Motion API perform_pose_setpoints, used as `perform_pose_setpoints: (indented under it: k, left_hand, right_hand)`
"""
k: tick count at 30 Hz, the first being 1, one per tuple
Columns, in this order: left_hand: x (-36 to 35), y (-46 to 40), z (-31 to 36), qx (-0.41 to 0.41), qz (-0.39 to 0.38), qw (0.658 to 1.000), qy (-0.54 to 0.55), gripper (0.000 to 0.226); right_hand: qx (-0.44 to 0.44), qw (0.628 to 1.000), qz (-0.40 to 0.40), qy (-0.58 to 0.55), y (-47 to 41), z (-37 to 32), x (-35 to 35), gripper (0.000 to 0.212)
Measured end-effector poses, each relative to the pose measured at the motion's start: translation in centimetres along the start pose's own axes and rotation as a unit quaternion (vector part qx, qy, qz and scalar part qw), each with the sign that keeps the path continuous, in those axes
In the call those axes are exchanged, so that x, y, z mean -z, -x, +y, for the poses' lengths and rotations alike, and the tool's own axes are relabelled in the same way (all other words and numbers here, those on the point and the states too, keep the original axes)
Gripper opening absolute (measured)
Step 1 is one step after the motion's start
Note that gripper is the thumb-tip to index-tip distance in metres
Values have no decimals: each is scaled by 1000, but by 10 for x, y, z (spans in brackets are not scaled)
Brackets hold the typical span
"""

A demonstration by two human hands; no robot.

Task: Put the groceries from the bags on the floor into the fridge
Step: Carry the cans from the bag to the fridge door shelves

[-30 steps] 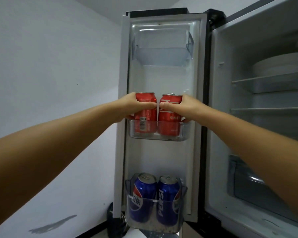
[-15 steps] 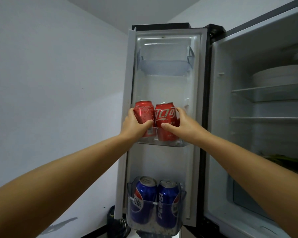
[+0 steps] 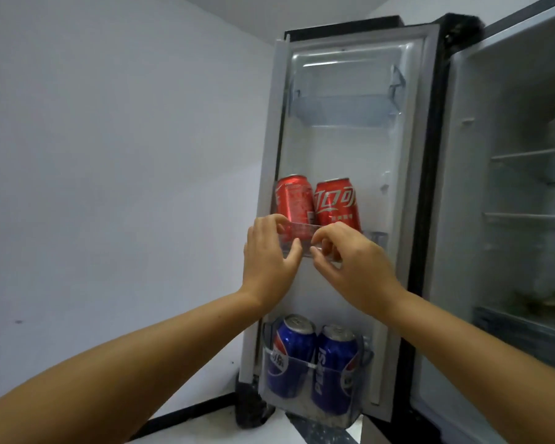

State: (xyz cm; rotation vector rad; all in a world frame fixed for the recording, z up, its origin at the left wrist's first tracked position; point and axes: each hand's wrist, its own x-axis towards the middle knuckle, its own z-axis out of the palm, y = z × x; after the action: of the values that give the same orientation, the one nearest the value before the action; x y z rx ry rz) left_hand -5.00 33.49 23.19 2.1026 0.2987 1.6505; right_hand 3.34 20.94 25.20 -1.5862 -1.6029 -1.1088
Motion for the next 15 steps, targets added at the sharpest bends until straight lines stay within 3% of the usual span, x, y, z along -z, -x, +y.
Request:
perform_pose_setpoints:
  k: [4, 8, 11, 15]
  left_hand:
    - [33, 32, -40, 9, -35, 996, -79, 23]
    - [87, 68, -92, 90, -103, 975, -173, 23]
    - [139, 107, -125, 145, -132, 954, -228, 27]
    - [231, 177, -167, 225, -158, 920, -278, 28]
  right_hand:
    - [-4, 997, -82, -11, 16, -24, -43, 20]
    - [-58, 982, -171, -54, 22, -68, -88, 25]
    - [-60, 971, -219, -78, 30, -128, -138, 29]
    - [-42, 922, -373, -98, 57, -240, -213, 39]
